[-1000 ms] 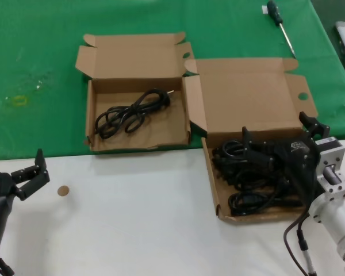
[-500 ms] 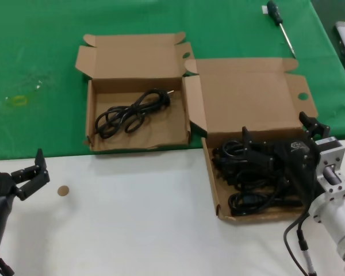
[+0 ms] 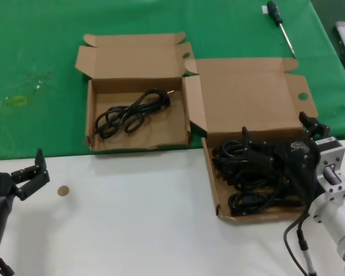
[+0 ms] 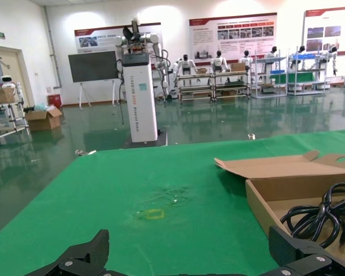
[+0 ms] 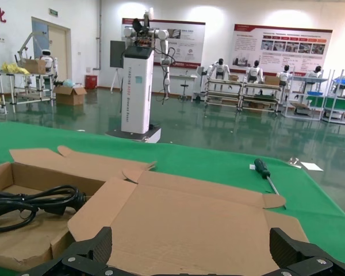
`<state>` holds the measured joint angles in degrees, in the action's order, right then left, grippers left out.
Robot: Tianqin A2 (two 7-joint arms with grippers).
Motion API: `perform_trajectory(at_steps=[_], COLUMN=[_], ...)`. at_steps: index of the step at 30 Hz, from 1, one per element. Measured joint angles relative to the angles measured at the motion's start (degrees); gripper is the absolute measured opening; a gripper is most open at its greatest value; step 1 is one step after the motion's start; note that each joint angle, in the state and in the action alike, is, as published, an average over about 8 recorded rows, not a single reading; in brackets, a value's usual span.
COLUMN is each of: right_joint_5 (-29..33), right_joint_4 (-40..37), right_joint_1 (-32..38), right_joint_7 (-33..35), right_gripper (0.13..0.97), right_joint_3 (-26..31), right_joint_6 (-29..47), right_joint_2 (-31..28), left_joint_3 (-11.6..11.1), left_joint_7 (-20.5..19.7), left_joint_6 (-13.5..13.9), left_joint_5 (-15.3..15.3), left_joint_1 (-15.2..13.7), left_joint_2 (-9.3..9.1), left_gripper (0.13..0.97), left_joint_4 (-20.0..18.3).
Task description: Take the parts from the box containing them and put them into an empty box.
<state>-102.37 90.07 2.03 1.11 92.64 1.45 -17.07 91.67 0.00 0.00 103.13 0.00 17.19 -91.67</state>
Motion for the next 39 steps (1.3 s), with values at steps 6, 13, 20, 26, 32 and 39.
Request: perform_trajectory(at_steps=[6, 13, 20, 26, 32, 39], right_joint_5=[0.0, 0.0, 0.0, 0.0, 0.0, 0.0], right_joint_4=[0.0, 0.0, 0.0, 0.0, 0.0, 0.0], right_joint_1=[0.0, 0.0, 0.0, 0.0, 0.0, 0.0], right_joint_7=[0.0, 0.0, 0.0, 0.0, 0.0, 0.0], right_gripper=[0.966, 0.966, 0.966, 0.966, 0.966, 0.966], right_joint_3=[0.0, 0.0, 0.0, 0.0, 0.0, 0.0], right_joint_6=[0.0, 0.0, 0.0, 0.0, 0.0, 0.0], right_joint_2=[0.0, 0.0, 0.0, 0.0, 0.0, 0.0], left_joint_3=[0.0, 0.0, 0.0, 0.0, 0.0, 0.0], left_joint_7=[0.0, 0.0, 0.0, 0.0, 0.0, 0.0], left_joint_6=[0.0, 0.0, 0.0, 0.0, 0.0, 0.0], left_joint_5=[0.0, 0.0, 0.0, 0.0, 0.0, 0.0], left_joint_1=[0.0, 0.0, 0.0, 0.0, 0.0, 0.0], left_joint_2=[0.0, 0.0, 0.0, 0.0, 0.0, 0.0], left_gripper=[0.966, 0.966, 0.966, 0.966, 0.966, 0.966], left_joint_4=[0.0, 0.0, 0.0, 0.0, 0.0, 0.0])
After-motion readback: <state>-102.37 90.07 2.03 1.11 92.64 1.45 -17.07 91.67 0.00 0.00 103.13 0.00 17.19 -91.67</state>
